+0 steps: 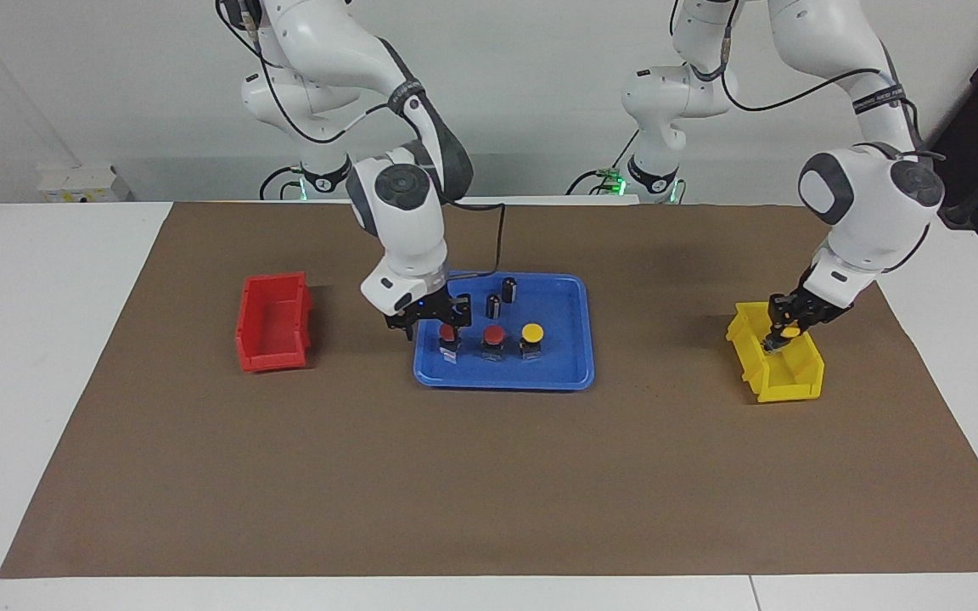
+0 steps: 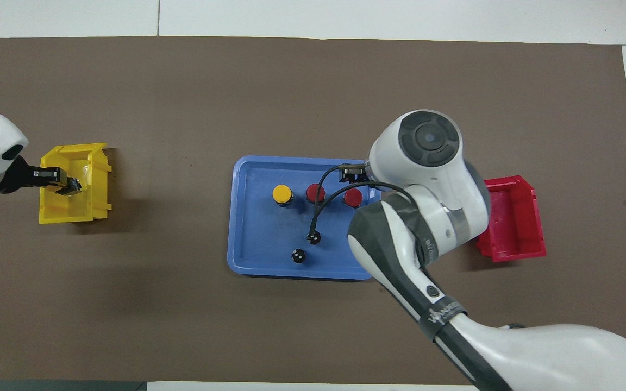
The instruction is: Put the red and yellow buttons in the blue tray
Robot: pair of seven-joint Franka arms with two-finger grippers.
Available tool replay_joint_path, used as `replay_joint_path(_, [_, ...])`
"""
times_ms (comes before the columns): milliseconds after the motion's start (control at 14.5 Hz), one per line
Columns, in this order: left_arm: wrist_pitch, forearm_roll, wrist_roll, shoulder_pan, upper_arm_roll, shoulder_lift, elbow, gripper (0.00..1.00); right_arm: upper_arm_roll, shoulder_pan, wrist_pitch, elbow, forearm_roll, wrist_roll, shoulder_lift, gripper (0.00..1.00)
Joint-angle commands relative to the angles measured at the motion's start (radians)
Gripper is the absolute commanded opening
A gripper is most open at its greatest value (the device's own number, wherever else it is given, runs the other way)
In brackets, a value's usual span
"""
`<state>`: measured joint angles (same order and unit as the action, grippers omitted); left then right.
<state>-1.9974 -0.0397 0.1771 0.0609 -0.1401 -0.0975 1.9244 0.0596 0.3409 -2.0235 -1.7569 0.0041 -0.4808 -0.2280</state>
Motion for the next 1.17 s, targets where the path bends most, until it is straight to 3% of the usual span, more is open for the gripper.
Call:
replay_joint_path(0, [0.253,0.038,-0.155,0.101,0.011,-0.103,-0.292,0.01,0.010,-0.085,0.230,0.192,-0.010,0.030,0.013,1.00])
replay_joint_path(206, [0.149,0.029,-0.463,0.307,0.016,-0.084,-0.213,0.01,0.006,-0.192,0.351,0.211,-0.009,0.161,0.088,1.00])
replay_joint_path(344, [0.065,-0.026,-0.534,0.423,0.016,-0.050,-0.125,0.01,0.006,-0.282,0.434,0.211,0.000,0.262,0.146,1.00])
replay_joint_path(619, [-0.059,-0.054,-0.630,0.560,0.016,-0.051,-0.046,0.01,0.002,-0.423,0.548,0.212,-0.012,0.459,0.206,1.00])
replay_joint_path(825, [-0.139,-0.068,-0.663,0.621,0.017,-0.062,0.014,0.01,-0.166,-0.349,0.496,0.127,-0.016,0.539,0.262,1.00])
replay_joint_path(1101, [-0.231,-0.069,-0.688,0.654,0.017,-0.076,0.074,0.01,-0.195,-0.335,0.440,0.114,-0.016,0.565,0.251,1.00])
